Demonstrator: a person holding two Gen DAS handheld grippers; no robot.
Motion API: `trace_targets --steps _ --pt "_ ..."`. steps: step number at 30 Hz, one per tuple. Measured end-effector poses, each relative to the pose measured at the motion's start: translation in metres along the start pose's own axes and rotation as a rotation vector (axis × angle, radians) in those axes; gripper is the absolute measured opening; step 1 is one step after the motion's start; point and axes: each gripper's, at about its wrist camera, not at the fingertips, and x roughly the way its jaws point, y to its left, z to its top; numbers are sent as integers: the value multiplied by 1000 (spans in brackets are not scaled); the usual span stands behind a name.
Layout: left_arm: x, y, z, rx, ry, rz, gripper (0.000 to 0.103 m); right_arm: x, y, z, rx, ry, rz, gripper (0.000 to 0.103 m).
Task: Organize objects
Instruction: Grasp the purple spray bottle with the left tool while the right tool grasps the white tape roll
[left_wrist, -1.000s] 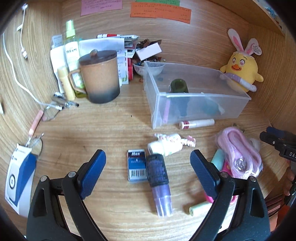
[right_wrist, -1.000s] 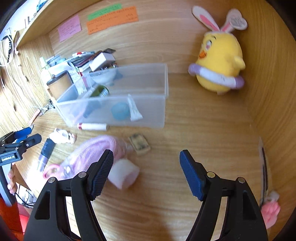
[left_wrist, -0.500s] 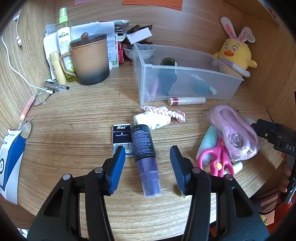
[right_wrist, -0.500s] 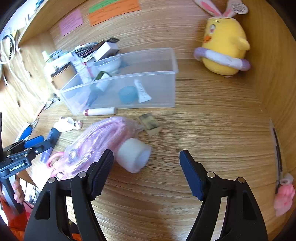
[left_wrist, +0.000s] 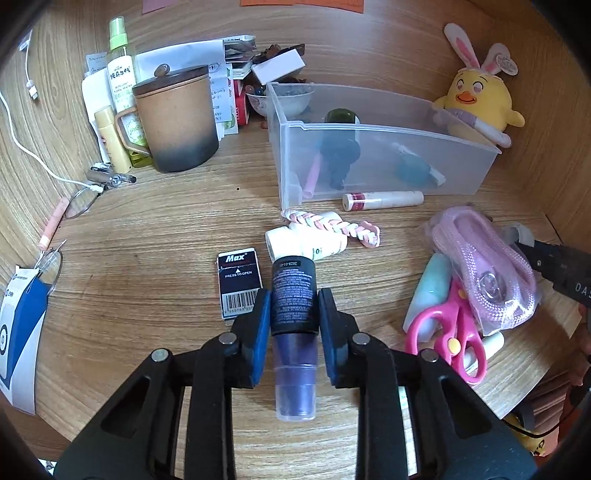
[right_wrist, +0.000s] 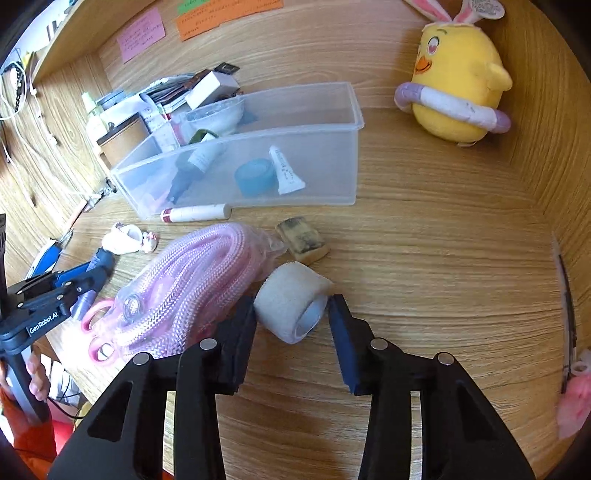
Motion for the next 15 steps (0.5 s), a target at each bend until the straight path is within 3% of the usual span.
trace_targets --steps 6,15 --pt "-12 6 8 -30 -33 -39 25 -11 -5 8 -3 -33 -20 23" --pt "-38 7 38 -41 -144 -86 25 -31 3 30 -45 -116 -31 23"
